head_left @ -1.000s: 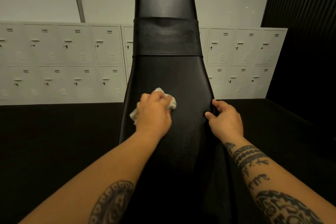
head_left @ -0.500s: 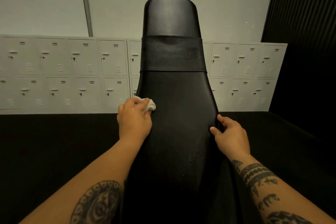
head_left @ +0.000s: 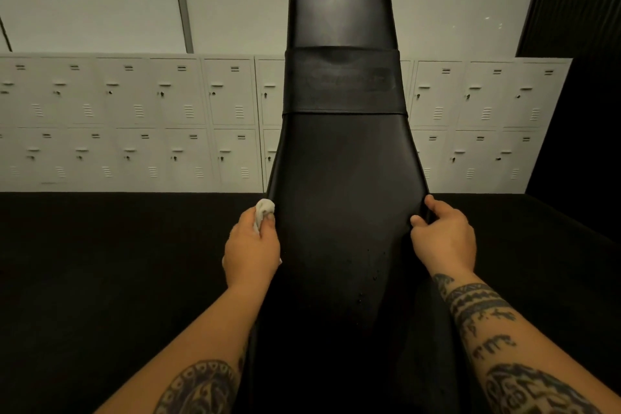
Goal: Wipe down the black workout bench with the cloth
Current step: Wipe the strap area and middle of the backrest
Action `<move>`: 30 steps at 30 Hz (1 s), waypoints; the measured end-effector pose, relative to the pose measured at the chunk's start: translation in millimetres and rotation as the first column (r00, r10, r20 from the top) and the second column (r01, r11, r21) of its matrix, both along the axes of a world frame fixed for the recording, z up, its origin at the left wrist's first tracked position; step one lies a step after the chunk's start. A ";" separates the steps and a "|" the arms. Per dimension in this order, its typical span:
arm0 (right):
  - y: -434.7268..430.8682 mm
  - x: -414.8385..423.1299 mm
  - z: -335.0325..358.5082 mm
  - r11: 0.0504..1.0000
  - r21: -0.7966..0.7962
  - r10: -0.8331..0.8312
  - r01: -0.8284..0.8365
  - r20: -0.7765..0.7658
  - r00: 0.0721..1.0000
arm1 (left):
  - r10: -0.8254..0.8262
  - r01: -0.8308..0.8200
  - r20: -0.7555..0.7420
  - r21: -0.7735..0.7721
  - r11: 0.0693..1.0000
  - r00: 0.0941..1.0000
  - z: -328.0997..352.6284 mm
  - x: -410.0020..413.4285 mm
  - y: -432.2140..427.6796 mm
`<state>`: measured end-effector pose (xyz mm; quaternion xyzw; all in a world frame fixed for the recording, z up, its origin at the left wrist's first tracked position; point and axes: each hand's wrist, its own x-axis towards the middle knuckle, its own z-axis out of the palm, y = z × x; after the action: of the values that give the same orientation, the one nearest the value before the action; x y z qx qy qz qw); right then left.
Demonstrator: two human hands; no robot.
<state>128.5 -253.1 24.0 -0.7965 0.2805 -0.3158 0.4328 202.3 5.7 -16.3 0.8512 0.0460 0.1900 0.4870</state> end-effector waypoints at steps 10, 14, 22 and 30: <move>7.9 -6.8 7.1 1.000 0.024 0.004 -0.003 -0.056 0.998 | 0.041 -0.041 -0.016 -0.009 0.999 0.999 -25.3 -26.8 9.9; 6.2 -2.3 4.3 0.999 0.033 -0.006 0.007 -0.031 0.999 | -0.026 0.010 0.095 0.160 0.987 0.995 36.7 22.7 -20.5; 2.9 3.6 -3.0 1.000 -0.001 -0.023 0.023 0.015 1.000 | -0.134 0.091 0.134 0.286 0.954 0.982 52.0 53.9 -27.9; 51.7 -3.1 -8.6 0.955 -0.296 -0.032 0.020 -0.034 0.999 | -0.106 0.085 0.060 0.285 0.955 0.993 -11.1 -6.3 -6.9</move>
<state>125.4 -201.4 15.4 -0.8543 0.2489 -0.3445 0.2993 196.0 -1.2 -27.4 0.9055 -0.0408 0.2025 0.3706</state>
